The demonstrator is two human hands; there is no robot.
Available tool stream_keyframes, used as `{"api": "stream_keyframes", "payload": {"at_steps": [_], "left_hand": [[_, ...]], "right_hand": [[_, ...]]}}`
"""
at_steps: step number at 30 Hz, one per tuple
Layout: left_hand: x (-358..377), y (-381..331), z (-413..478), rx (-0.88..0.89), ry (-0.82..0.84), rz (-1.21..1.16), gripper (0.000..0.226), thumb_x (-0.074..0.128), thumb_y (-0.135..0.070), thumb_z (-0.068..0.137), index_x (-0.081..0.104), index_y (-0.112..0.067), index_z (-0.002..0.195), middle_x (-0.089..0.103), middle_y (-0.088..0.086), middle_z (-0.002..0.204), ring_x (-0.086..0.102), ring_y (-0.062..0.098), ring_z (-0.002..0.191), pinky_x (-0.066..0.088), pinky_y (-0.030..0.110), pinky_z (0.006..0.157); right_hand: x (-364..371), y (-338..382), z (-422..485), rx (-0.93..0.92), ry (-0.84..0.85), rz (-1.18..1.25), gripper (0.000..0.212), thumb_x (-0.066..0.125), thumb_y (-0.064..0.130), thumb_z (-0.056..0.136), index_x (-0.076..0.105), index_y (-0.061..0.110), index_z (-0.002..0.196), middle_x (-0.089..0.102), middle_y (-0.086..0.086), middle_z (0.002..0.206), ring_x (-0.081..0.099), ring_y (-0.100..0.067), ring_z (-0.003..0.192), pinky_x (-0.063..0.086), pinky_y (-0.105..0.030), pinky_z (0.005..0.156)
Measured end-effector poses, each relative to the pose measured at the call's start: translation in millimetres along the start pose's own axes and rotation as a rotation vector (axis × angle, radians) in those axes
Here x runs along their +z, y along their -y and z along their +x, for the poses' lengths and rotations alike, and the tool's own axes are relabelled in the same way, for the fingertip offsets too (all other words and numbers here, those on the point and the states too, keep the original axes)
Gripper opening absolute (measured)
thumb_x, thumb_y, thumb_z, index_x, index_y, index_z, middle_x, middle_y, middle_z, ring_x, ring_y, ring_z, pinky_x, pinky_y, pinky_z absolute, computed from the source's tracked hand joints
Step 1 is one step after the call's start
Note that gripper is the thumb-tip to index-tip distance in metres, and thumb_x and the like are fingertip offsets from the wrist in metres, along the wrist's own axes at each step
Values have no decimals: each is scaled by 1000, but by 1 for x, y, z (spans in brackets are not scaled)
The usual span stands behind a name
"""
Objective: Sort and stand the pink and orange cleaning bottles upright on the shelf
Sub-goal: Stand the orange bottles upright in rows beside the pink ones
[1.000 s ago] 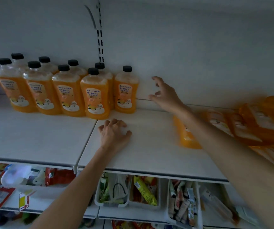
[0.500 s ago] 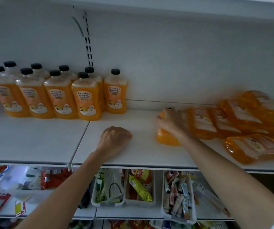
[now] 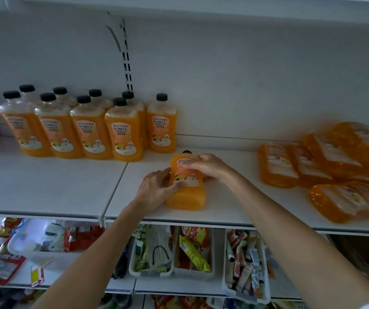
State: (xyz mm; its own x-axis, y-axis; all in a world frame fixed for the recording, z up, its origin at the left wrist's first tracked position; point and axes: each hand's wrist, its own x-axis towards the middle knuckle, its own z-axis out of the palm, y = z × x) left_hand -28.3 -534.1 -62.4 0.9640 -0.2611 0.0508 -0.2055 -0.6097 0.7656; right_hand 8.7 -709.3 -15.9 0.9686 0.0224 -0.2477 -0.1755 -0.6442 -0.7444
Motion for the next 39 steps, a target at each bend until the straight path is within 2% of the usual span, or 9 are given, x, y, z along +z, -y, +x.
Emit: {"api": "stream_keyframes", "payload": {"at_steps": [3,6,9,12,14,21,26,33,39], "left_hand": [[-1,-3,1,11,1,7,79,42,-84,62,58,-23,109,64,1,95,59,24,91,48,49,83],[-1,0,1,4,-2,-68,78,48,-83,59,61,-22,106,65,2,95,61,20,89,50,47,81],[-1,-1,-1,18,-87,-165,86,61,-71,59,47,-28,132,52,-6,120,50,11,109,44,33,94],[-4,-3,-2,91,-121,-348,92,69,-49,61,29,-30,142,51,-8,122,55,7,105,47,16,83],[-6,2,-1,114,-89,-455,96,73,-45,63,24,-35,144,61,-3,117,62,13,104,52,29,86],[-5,3,-1,116,-91,-535,79,70,-17,79,25,-37,140,65,6,115,64,14,101,53,33,87],[-4,4,-1,115,-158,-528,89,73,-40,69,26,-35,144,64,2,118,63,16,105,53,38,87],[-4,9,3,89,-207,-554,77,72,-41,69,38,-29,138,65,6,114,64,21,102,53,48,86],[-2,10,6,77,-349,-600,49,67,-7,82,49,-29,121,63,-4,113,61,16,104,54,30,82]], "right_hand": [[2,-11,1,-56,-23,91,54,70,55,73,59,20,112,64,0,109,63,-20,98,56,-36,81],[4,-16,-1,-115,-28,147,60,71,53,72,57,20,120,64,1,115,62,-18,101,53,-37,88],[-7,-13,-4,-203,61,372,50,75,27,76,53,23,121,63,-5,117,65,-21,99,56,-42,83],[-22,-1,-7,-321,153,455,70,71,3,77,41,25,137,57,-6,124,60,-23,108,57,-40,80],[-25,5,-5,-387,147,370,80,70,-2,77,34,27,142,49,-4,132,50,-20,118,56,-38,82],[-30,4,-4,-402,193,360,80,69,1,79,29,31,142,53,2,121,57,-18,111,57,-34,79],[-24,11,-4,-472,157,305,79,77,7,73,33,46,127,48,13,118,62,-15,98,58,-32,65],[-13,13,5,-509,33,266,76,78,12,73,35,40,130,49,4,122,55,-16,107,59,-39,70],[-4,27,7,-686,-138,119,81,80,10,70,33,27,134,47,11,122,53,-1,101,47,-9,76]]}}
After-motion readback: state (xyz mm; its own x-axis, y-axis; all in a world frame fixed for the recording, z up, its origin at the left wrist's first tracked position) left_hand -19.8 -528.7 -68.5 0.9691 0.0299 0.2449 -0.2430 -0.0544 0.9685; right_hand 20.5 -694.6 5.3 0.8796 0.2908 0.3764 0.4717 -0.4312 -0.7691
